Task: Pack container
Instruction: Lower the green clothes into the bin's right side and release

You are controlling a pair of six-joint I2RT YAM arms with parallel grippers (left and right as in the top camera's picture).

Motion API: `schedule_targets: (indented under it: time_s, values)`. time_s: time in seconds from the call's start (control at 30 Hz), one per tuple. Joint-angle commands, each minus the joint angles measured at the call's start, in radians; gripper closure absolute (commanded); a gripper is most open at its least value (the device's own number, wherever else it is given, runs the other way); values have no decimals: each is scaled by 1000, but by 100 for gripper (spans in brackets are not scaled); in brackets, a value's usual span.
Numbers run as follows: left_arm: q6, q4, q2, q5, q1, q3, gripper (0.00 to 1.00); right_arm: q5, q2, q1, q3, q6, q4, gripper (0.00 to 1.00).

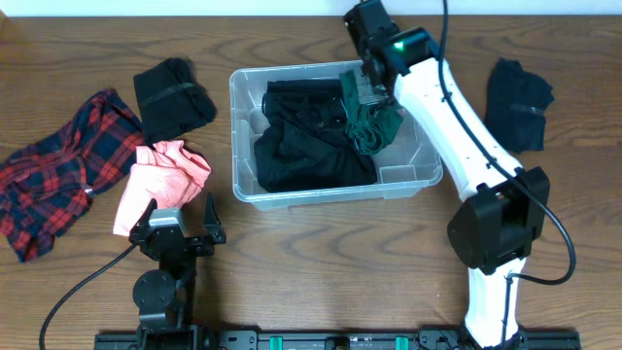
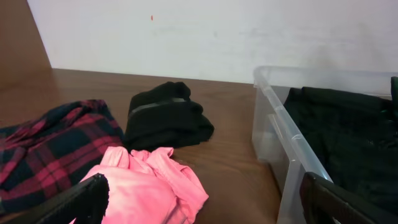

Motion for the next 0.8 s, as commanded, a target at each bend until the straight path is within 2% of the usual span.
schedule_targets:
  time_s: [0.0, 0.2, 0.77]
  values:
    - [7, -38, -6, -9, -2, -16, 2, -29, 1, -27, -22, 43, -13, 99]
    - [7, -38, -6, -9, -2, -16, 2, -29, 2, -40, -74, 43, 4, 99]
    - [7, -38, -6, -9, -2, -16, 2, -156, 2, -41, -158, -85, 293, 99]
